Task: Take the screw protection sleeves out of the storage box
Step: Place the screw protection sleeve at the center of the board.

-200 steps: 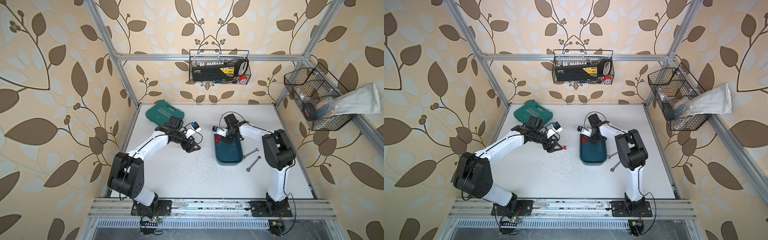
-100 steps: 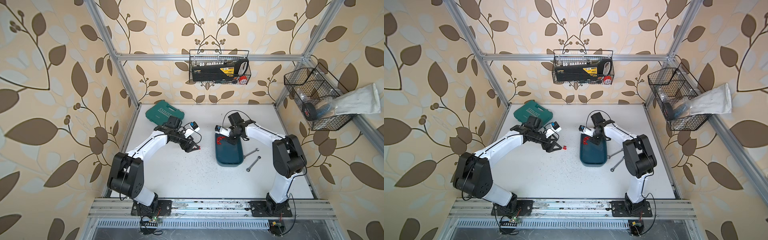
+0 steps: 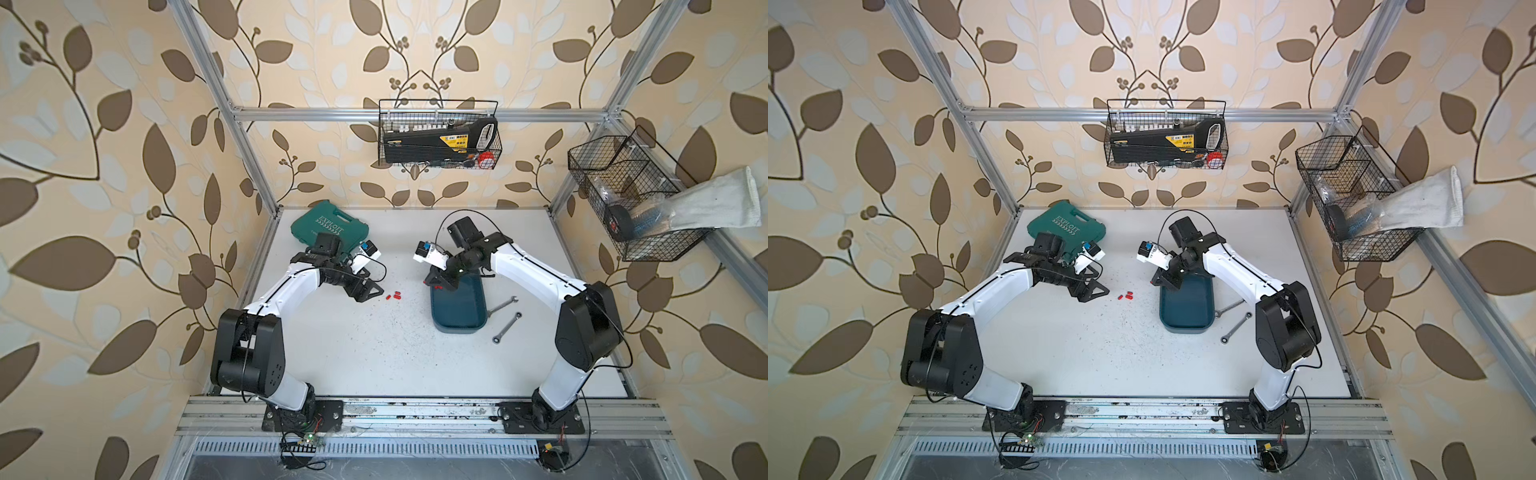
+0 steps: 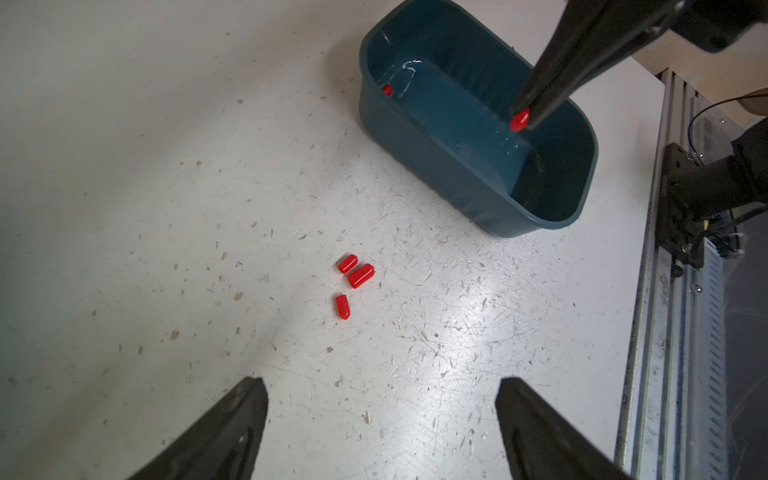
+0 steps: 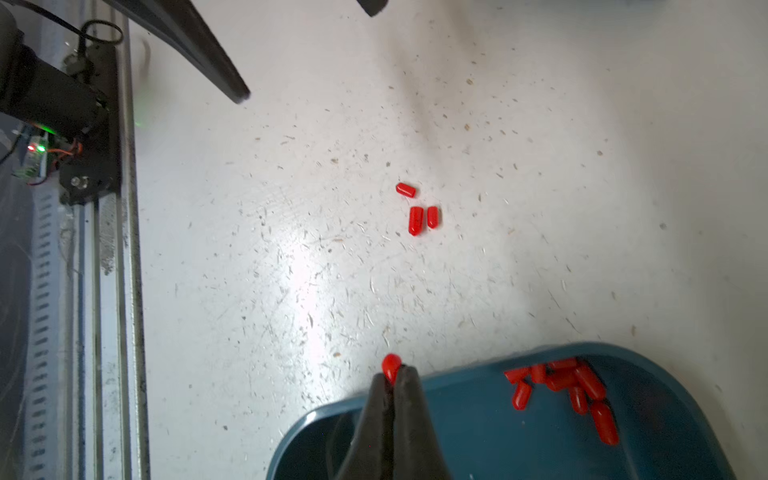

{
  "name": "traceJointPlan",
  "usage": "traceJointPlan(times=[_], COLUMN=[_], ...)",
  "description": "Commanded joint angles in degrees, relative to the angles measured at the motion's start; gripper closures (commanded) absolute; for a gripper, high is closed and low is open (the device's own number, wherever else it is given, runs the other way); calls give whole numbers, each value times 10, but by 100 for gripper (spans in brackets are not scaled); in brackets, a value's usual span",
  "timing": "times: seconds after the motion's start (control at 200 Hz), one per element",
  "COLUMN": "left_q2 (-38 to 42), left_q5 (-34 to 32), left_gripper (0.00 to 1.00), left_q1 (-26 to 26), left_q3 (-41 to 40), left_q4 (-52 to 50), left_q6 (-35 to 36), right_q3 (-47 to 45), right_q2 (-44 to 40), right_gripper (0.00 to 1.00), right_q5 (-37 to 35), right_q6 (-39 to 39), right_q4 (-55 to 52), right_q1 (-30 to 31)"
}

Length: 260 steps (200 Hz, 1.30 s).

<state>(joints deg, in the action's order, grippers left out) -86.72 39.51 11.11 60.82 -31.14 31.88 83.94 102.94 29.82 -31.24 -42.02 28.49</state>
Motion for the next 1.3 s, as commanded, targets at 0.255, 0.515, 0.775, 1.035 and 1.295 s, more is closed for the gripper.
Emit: traceJointPlan(times=[0.255, 0.515, 0.775, 1.035, 1.295], left_q2=[37, 37, 37, 56, 53], left_q5=[51, 66, 71, 75, 93], left_gripper=[9, 9, 9, 9, 8], left_q1=[-57, -61, -61, -61, -61], left_q3=[12, 17, 22, 25, 26], left_q4=[-15, -20, -25, -31, -32], left_q6=[18, 15, 15, 13, 14], right_q3=[77, 102, 134, 148, 144], right_q2=[141, 204, 244, 243, 182], right_gripper=[100, 98, 95, 78, 70], right_q5=[-83, -138, -148, -159, -133], right_q6=[75, 68, 83, 74, 58], right_q4=[29, 26, 16, -4, -33], right_q1=[82, 111, 112, 111, 96])
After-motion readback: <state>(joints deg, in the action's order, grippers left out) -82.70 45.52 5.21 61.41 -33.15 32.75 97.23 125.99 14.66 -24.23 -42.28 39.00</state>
